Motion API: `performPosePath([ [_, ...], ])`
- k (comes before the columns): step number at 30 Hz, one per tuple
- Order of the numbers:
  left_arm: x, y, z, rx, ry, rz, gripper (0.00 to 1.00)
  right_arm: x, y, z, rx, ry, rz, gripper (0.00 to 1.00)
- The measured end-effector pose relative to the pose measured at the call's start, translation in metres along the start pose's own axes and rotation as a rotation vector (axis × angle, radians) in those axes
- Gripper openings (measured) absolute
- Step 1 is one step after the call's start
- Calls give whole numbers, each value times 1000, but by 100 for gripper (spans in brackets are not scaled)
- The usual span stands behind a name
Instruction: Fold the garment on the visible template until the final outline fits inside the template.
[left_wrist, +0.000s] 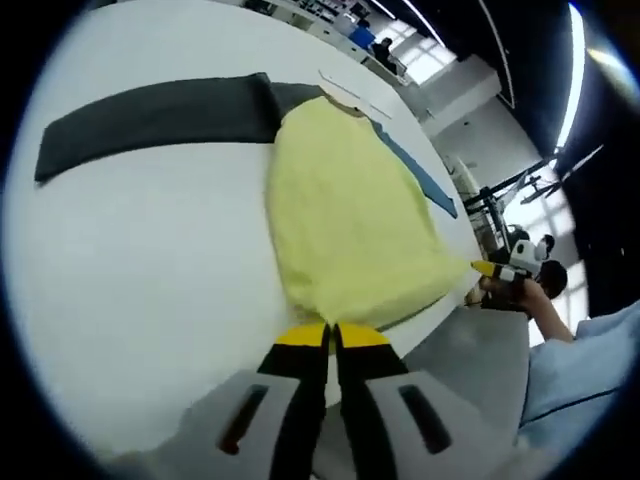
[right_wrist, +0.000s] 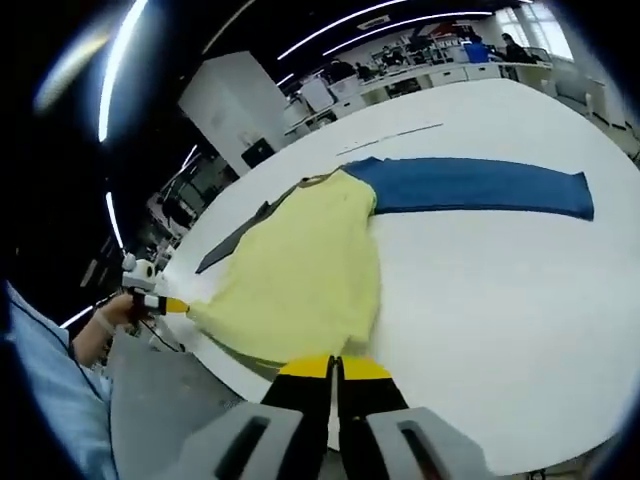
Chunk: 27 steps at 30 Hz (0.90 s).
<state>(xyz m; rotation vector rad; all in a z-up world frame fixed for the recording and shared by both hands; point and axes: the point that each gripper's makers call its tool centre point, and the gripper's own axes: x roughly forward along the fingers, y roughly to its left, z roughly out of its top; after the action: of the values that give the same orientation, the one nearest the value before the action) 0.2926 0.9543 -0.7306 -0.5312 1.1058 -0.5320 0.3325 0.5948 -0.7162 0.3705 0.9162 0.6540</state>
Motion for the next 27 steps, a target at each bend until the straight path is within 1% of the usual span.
performPosePath([
  [1,-1,-1,-4,-20,17,-10,0,-2,2,-5,36,13,15,0],
  [2,-2,0,-5,-29,12,-2,0,-3,0,-6,30,14,9,0],
  [3,0,2,-7,-42,13,-3,0,-1,-2,-13,33,38,10,0],
  [4,2,2,-11,-64,32,-2,0,1,-4,-20,35,65,6,0],
  [6,10,9,-19,-23,79,31,0,11,-12,-27,14,81,-10,0],
  [7,15,13,-20,22,87,52,0,14,-13,-30,9,91,-18,0],
  [8,18,16,-20,7,88,63,0,16,-15,-31,-3,93,-30,0],
  [9,21,18,-17,27,71,76,0,18,-18,-30,-23,84,-43,0],
  [11,25,21,-16,23,69,86,0,23,-21,-33,-38,89,-52,0],
  [12,27,23,-17,39,80,100,0,24,-24,-35,-69,94,-66,0],
  [13,28,23,-20,44,94,105,0,25,-26,-38,-80,111,-73,0],
  [14,28,23,-25,60,123,106,0,24,-27,-44,-89,144,-80,0],
  [18,26,23,-29,66,141,107,0,23,-27,-45,-94,137,-78,0],
  [20,26,23,-31,54,140,105,0,24,-28,-46,-90,137,-81,0],
  [27,25,24,-31,82,141,114,0,24,-30,-47,-108,144,-88,0],
])
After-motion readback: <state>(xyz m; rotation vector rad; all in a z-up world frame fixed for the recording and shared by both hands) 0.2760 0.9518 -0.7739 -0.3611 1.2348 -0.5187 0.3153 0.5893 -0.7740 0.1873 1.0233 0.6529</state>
